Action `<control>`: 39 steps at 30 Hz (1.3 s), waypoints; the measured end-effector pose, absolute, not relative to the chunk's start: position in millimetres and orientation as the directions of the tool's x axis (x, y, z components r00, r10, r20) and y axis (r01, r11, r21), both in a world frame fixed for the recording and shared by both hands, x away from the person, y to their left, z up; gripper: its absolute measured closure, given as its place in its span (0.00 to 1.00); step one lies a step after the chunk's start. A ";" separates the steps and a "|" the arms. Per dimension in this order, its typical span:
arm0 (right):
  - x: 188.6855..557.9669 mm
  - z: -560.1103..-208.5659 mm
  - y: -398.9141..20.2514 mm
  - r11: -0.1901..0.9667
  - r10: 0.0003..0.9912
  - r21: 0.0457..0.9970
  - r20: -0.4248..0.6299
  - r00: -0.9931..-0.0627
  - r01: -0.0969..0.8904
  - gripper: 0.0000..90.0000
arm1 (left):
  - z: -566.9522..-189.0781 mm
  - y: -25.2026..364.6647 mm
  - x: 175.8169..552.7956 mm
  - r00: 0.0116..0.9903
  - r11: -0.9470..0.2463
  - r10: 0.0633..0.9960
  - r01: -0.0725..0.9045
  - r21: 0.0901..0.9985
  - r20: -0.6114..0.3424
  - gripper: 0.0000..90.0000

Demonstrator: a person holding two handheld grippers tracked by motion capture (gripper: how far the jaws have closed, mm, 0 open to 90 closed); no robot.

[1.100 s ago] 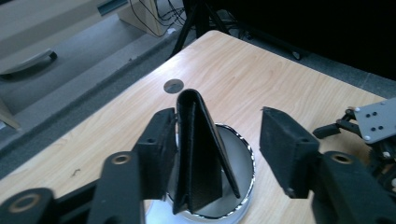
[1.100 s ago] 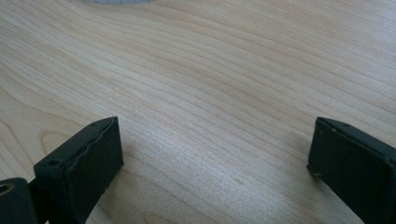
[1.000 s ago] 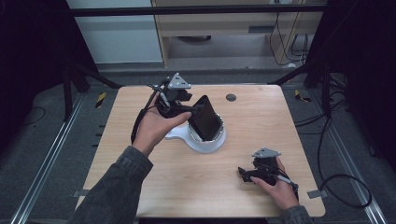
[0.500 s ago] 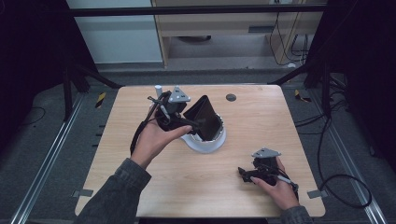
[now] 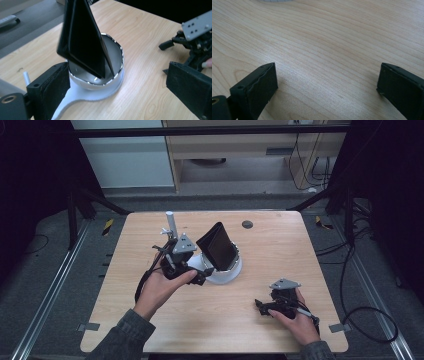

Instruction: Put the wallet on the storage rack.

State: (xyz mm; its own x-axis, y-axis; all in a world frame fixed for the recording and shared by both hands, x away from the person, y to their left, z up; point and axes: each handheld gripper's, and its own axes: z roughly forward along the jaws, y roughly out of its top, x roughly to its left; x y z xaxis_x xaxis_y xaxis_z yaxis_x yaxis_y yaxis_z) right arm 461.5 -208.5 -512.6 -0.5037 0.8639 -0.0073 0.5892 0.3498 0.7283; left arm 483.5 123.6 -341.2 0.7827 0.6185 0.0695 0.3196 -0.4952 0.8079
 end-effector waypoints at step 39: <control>461.4 -512.6 -208.3 0.348 0.865 0.728 -0.007 -0.501 0.591 0.03 | -461.4 226.0 483.7 0.633 -0.433 0.774 0.510 0.743 0.017 0.07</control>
